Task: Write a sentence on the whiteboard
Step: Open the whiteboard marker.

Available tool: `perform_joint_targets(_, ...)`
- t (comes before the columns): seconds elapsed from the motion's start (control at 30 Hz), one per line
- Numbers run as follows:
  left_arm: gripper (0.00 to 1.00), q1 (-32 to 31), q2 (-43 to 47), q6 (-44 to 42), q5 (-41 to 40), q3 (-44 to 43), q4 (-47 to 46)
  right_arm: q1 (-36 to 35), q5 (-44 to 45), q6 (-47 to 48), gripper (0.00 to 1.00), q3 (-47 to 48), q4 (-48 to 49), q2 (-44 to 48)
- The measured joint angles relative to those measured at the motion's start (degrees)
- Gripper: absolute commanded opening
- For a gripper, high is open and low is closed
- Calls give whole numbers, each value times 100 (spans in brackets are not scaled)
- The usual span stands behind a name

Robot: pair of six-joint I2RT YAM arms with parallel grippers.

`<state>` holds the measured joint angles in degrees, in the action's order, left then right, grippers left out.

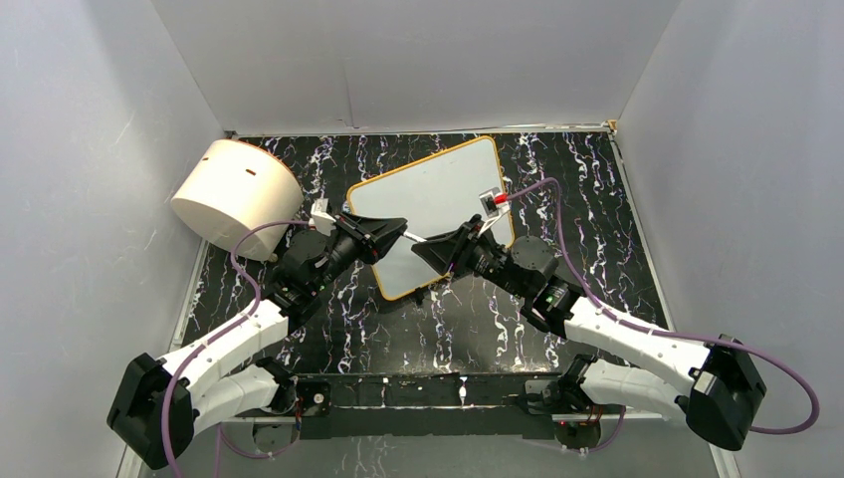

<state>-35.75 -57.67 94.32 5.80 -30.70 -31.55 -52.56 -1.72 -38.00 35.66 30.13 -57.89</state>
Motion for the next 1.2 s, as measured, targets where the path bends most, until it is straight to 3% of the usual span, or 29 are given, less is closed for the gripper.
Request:
perform_joint_targets(0.37, 0, 0, -66, -190, 155, -2, -4, 81, -44, -90, 35, -90, 17, 0)
perform_joint_targets(0.7, 0, 0, -66, -387, 214, -50, 11, 155, -114, -101, 0, -109, -7, 0)
perform_joint_targets(1.2, 0, -157, 426, -507, -280, 42, 179, 184, -496, -76, 0, -271, 424, 70)
